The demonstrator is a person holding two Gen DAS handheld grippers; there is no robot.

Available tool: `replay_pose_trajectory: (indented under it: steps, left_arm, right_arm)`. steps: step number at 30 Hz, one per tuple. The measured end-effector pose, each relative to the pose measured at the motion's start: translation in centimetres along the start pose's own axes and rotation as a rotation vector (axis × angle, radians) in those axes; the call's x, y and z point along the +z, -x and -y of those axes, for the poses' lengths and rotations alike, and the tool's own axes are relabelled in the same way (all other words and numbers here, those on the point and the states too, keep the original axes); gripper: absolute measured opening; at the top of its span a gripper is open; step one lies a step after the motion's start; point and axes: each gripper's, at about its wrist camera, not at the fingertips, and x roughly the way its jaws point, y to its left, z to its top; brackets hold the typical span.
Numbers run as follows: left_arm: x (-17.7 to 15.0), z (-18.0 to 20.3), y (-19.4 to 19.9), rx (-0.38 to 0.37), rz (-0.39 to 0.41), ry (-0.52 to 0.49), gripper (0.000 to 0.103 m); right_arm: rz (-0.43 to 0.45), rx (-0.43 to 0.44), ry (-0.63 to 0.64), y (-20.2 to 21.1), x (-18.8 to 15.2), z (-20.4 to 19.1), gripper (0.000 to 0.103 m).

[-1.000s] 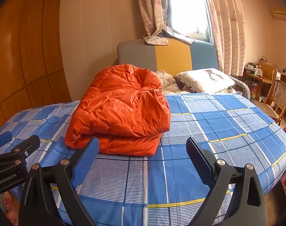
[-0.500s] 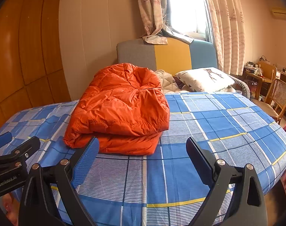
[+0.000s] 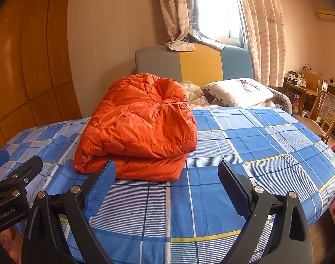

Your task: Fold large clothes

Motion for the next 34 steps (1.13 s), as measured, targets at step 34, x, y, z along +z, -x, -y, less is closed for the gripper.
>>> replay_pose_trajectory:
  steps: [34]
  left_arm:
    - [0.0, 0.1, -1.6, -0.039, -0.089, 0.011, 0.101]
  right_arm:
    - [-0.017, 0.006, -0.023, -0.5, -0.2, 0.5, 0.093]
